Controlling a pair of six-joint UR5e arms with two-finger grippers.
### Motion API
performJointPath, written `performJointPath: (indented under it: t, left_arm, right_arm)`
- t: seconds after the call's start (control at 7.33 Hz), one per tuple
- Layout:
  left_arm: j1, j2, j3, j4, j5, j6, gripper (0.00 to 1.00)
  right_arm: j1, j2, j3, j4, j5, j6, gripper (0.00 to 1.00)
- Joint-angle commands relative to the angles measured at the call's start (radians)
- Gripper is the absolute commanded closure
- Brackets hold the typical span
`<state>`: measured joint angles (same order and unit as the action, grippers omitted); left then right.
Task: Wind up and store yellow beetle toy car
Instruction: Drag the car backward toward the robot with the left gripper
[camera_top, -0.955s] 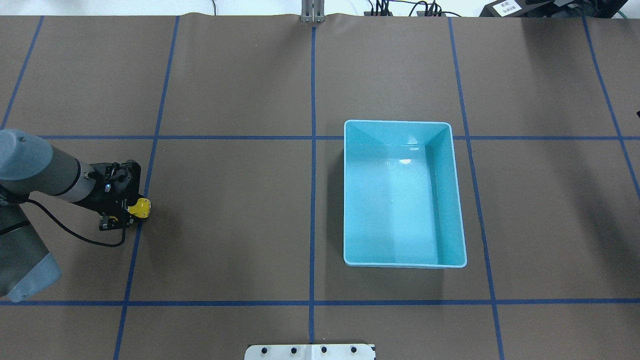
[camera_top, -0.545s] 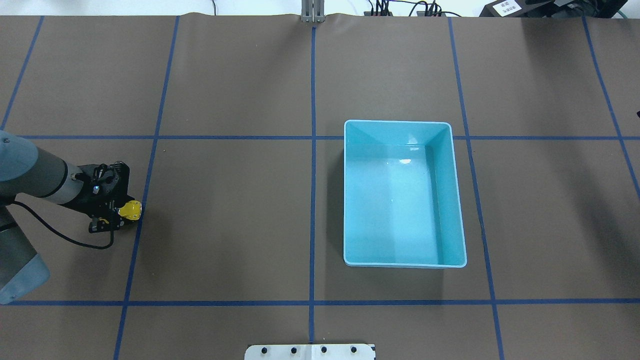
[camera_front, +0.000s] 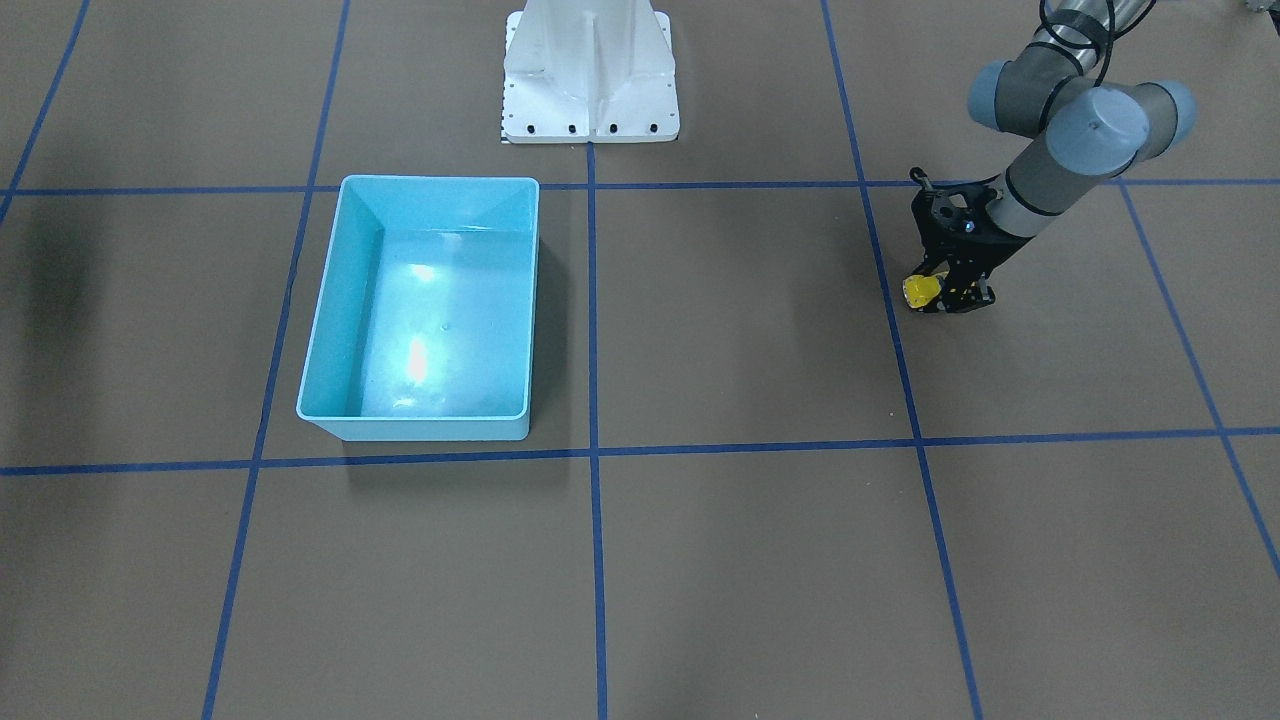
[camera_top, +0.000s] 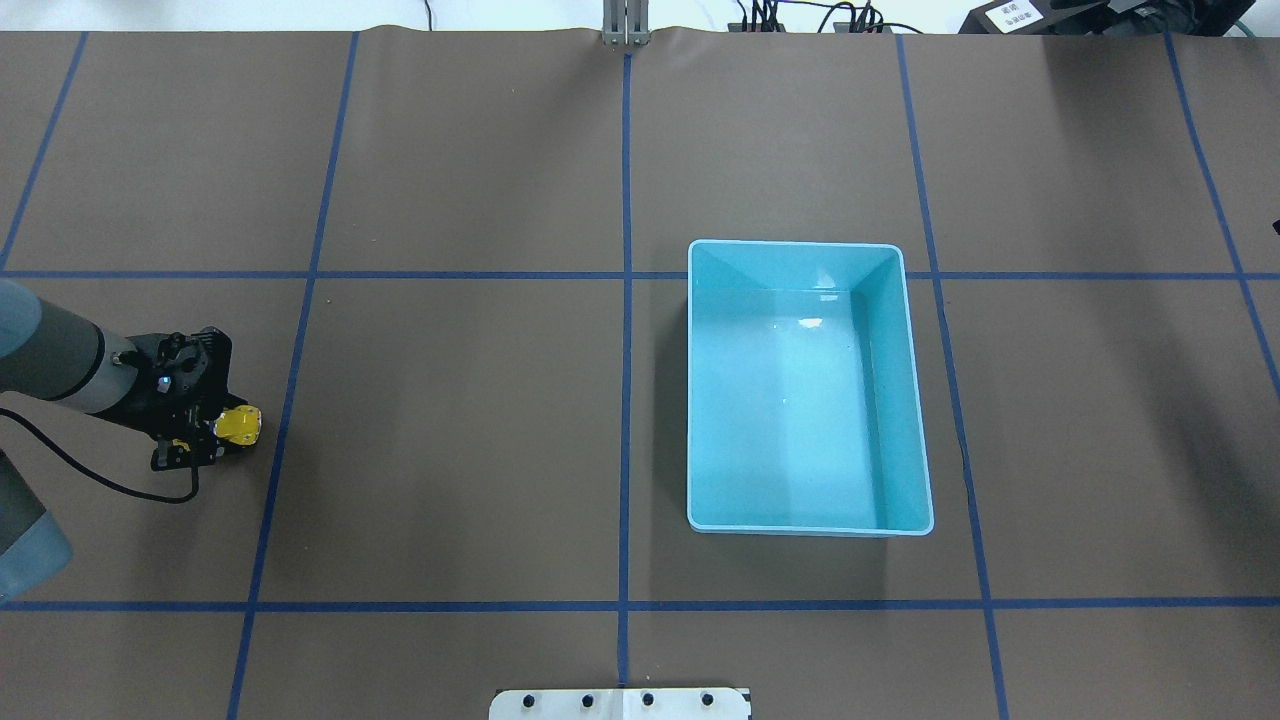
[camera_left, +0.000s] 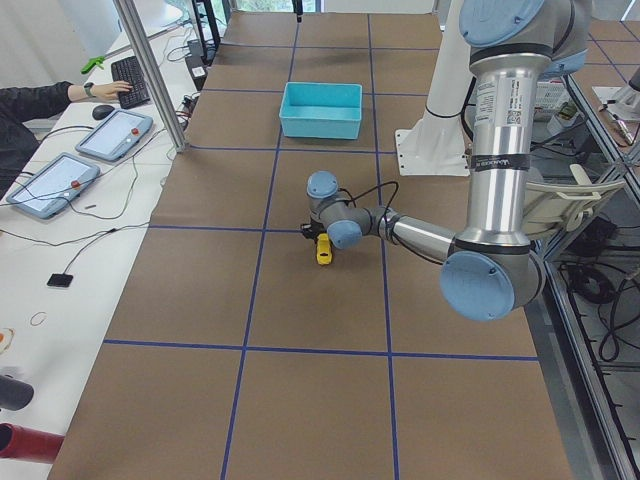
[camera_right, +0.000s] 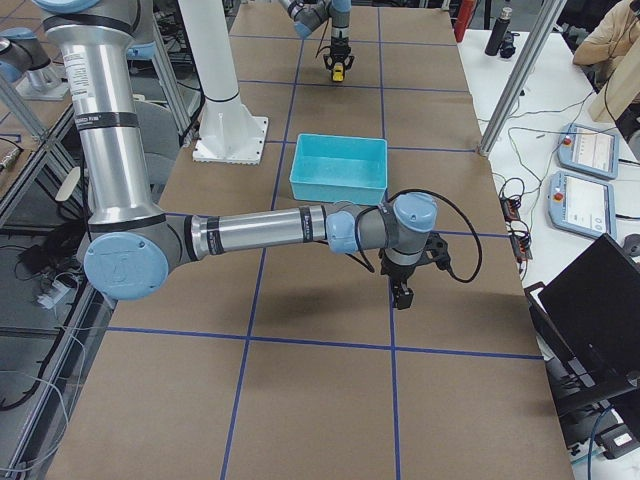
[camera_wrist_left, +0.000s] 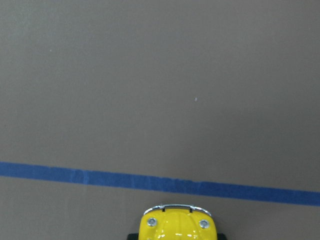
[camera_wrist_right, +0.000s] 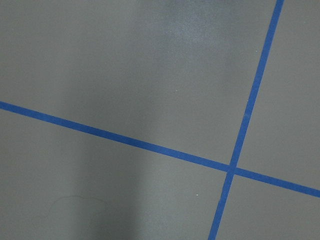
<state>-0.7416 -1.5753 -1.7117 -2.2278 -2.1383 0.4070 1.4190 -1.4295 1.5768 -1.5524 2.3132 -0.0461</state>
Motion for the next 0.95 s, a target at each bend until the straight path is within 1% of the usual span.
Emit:
performJointPath:
  t: [0.0, 0.14, 0.27, 0.41, 0.68, 0.82]
  left_arm:
    - [-0.012, 0.009, 0.007, -0.007, -0.008, 0.013, 0.82]
    - [-0.013, 0.014, 0.007, -0.009, -0.008, 0.013, 0.81]
    - [-0.016, 0.012, 0.007, -0.009, -0.008, 0.012, 0.65]
    - [-0.019, 0.012, 0.009, -0.007, -0.008, 0.009, 0.01]
    - [-0.034, 0.012, 0.014, -0.009, -0.026, 0.010, 0.00]
    - [-0.039, 0.012, 0.014, -0.009, -0.034, 0.012, 0.00]
  right_arm:
    - [0.000, 0.001, -0.001, 0.000, 0.000, 0.000, 0.00]
    - [0.001, 0.000, -0.001, -0.005, 0.000, 0.002, 0.00]
    - [0.000, 0.001, 0.000, -0.005, 0.003, 0.002, 0.00]
    - [0.000, 0.004, 0.002, 0.001, 0.000, -0.003, 0.00]
    - [-0.003, 0.076, -0.032, -0.002, -0.040, 0.002, 0.00]
    - [-0.003, 0.084, -0.021, -0.012, -0.028, 0.000, 0.00]
